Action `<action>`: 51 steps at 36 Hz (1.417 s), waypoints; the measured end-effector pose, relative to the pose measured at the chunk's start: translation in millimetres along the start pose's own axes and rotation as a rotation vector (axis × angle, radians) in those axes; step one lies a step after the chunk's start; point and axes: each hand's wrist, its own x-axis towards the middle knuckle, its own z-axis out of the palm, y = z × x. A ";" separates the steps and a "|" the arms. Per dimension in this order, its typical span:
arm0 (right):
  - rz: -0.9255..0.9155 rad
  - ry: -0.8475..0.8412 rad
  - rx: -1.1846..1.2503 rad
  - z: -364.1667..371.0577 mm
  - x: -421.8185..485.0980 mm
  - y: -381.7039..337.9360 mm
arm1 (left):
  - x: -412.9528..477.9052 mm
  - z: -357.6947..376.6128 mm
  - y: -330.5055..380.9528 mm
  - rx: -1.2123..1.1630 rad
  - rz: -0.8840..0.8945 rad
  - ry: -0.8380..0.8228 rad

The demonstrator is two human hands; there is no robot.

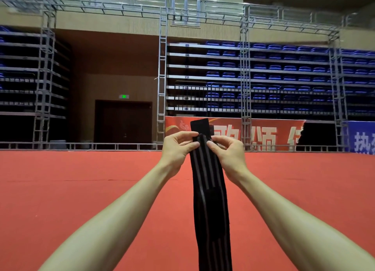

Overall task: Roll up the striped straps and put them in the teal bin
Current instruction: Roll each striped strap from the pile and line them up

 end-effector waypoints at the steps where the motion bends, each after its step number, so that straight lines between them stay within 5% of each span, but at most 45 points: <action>1: -0.001 0.001 0.002 -0.6 -0.6 0.0 | -1.4 1.4 0.4 0.017 0.007 -0.005; 21: 0.019 0.120 -0.019 -5.1 -6.2 4.0 | -8.7 15.4 0.9 0.295 0.073 -0.066; 35: -0.068 0.073 -0.124 -7.0 -15.9 0.0 | -10.0 25.6 1.7 0.089 0.053 0.135; 51: -0.060 0.090 -0.159 -11.3 -17.3 -2.7 | -11.6 25.4 -4.1 0.047 0.013 0.164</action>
